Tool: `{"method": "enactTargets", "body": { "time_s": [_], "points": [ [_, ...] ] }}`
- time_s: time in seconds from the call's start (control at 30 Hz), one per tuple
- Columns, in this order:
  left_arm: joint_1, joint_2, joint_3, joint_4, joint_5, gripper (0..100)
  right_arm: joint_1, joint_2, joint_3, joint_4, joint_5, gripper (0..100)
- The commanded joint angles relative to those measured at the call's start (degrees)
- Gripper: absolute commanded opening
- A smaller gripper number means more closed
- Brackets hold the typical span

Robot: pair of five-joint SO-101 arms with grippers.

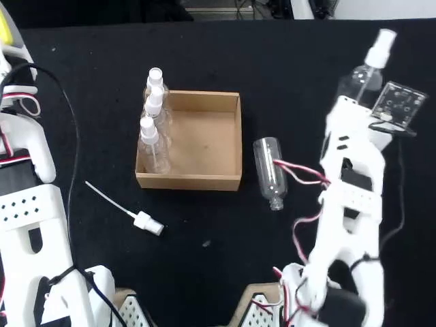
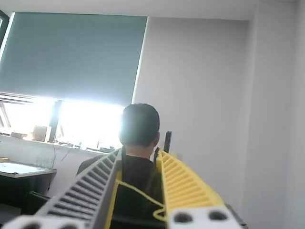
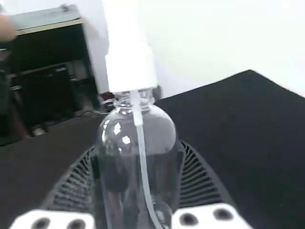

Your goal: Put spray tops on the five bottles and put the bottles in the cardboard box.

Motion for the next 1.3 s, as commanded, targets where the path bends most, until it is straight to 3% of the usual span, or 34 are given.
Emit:
{"method": "enactTargets", "body": {
  "time_s": [0.0,0.6,1.03,1.27],
  "points": [
    [-0.1,-1.1,-0.7,-1.1,0.7,3,4.0,5.6,0.7,-12.4,0.1,1.1],
    [0.2,-1.1,-0.7,-1.1,0.7,3,16.4,28.7,4.2,-41.6,2.9,1.0],
    [0.9,-1.1,-0.7,-0.9,0.7,3,16.8,45.1,3.5,-58.9,2.9,1.0],
    [0.9,-1.1,-0.7,-1.0,0.7,3,16.8,48.7,3.6,-60.2,2.9,1.1]
  ]
}}
